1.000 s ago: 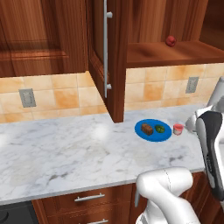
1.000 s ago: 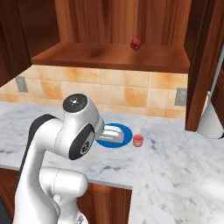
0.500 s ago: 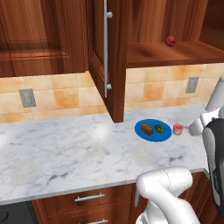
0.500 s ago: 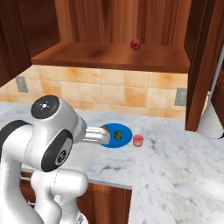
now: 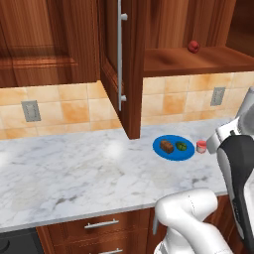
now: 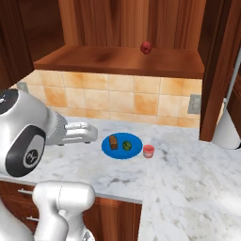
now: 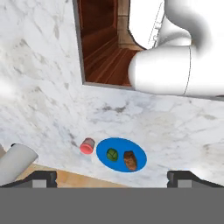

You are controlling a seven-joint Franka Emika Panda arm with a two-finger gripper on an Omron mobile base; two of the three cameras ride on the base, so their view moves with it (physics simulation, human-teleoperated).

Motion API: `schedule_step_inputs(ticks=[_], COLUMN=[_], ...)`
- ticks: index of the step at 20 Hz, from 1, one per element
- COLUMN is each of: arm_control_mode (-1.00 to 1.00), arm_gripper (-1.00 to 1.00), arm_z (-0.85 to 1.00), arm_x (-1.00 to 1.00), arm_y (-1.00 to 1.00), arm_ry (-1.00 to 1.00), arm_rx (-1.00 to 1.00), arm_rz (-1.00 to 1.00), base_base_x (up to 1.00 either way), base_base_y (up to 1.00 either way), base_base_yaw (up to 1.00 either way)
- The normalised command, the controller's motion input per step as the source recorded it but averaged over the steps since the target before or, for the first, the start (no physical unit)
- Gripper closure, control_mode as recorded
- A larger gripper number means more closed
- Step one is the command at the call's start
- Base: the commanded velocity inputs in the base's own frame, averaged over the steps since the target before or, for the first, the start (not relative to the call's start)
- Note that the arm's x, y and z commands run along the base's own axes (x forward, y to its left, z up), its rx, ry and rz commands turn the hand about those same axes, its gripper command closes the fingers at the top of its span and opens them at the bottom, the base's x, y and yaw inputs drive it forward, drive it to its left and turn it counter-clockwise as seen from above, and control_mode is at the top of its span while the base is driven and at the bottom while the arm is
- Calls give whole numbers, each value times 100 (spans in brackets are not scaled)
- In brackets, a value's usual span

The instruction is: Pick the avocado and bread from the counter and place them on the plate. Then pick the jam from the cabinet and place it next to the plate. Lastly close the cabinet door.

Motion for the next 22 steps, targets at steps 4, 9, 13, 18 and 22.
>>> schedule_step_inputs(ticks=[4,9,13,18,22], arm_control_mode=[-100,-100,-100,-100,-100], arm_gripper=[-100,-100,-100,-100,-100], arm_z=[26,23,26,25,24], arm_x=[-42,-38,-49,-51,-29], arm_y=[29,33,43,43,54], arm_ry=[-2,-2,-5,-6,-1], arm_rx=[-12,-9,-13,-9,-5], arm_rz=[10,14,12,8,6], base_base_x=[0,0,0,0,0], base_base_y=[0,0,0,0,0], base_base_yaw=[0,0,0,0,0])
